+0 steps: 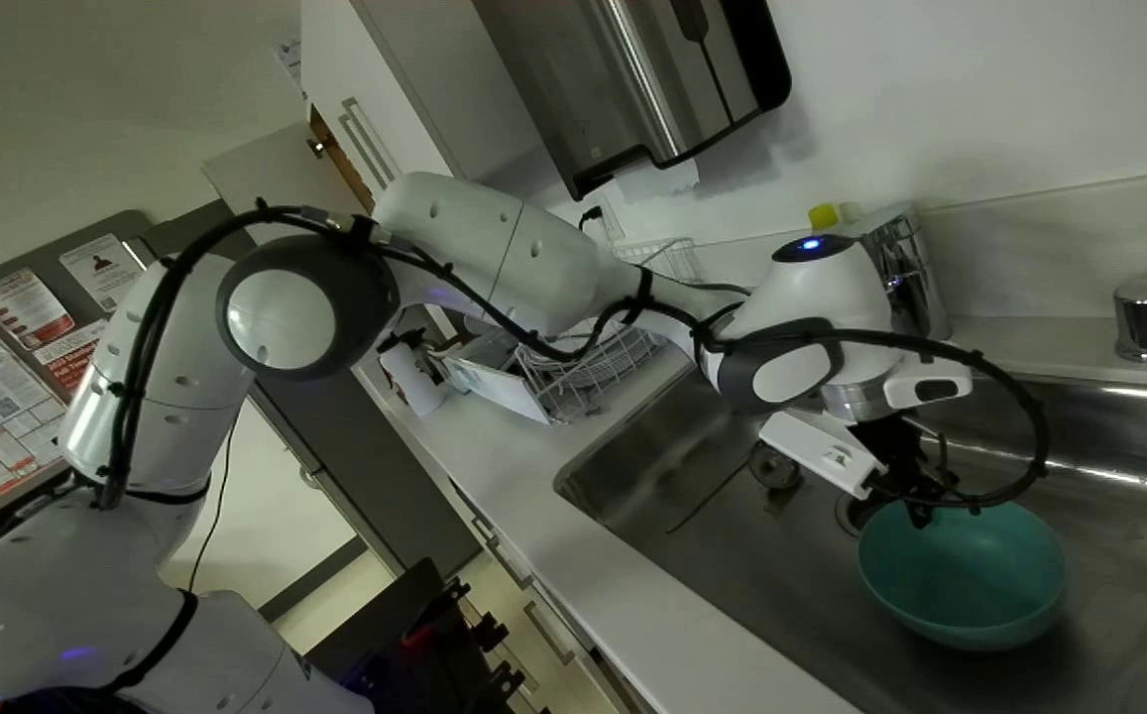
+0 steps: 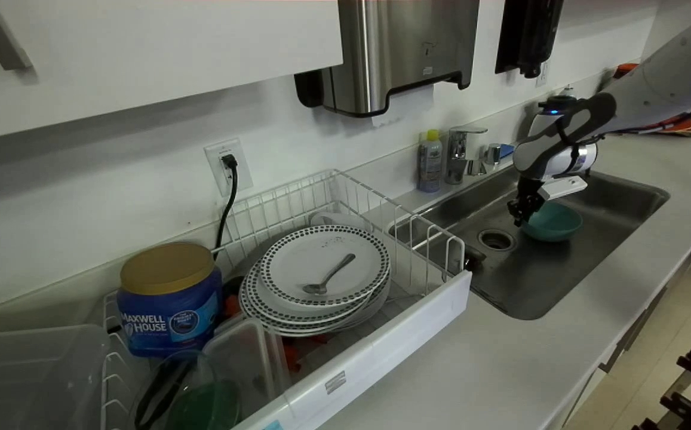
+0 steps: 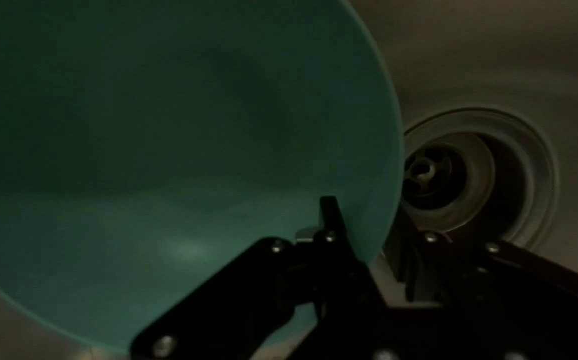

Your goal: Put the teal bowl on top of the white plate

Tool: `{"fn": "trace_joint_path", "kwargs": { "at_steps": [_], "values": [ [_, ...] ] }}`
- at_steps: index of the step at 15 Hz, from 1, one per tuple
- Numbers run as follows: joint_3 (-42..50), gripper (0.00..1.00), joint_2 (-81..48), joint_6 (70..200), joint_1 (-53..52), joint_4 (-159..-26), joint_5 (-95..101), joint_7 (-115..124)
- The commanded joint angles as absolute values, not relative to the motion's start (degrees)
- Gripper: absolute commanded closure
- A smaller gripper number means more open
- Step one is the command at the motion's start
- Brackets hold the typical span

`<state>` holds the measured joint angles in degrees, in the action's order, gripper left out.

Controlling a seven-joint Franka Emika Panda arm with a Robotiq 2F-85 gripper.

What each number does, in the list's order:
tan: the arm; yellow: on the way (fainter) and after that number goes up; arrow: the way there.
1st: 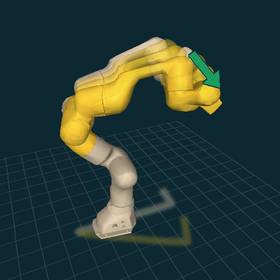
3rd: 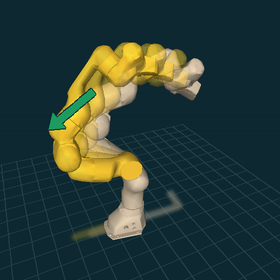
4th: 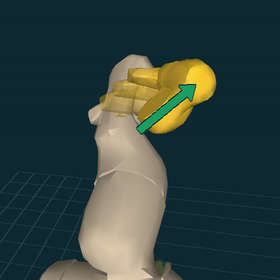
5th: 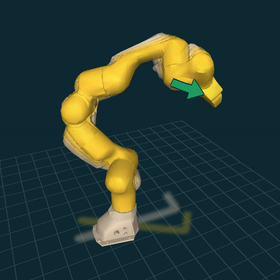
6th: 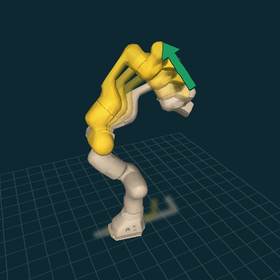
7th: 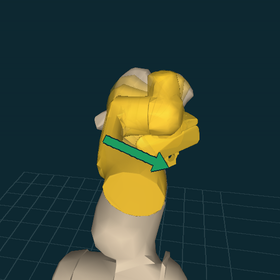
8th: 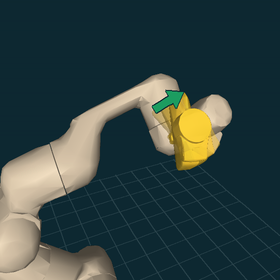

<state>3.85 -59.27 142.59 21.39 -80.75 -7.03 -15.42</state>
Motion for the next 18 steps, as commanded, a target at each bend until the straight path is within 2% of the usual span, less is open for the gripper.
{"fn": "trace_joint_path", "kwargs": {
  "at_steps": [1,7,18],
  "values": [
    [4.2,1.0,-60.2,140.7,21.2,-78.3,-6.1,-13.2],
    [4.8,0.99,-55.9,139.0,20.4,-82.8,-3.6,-15.2],
    [3.3,0.99,-33.6,145.3,21.6,-112.2,9.4,-37.0]
  ]
}}
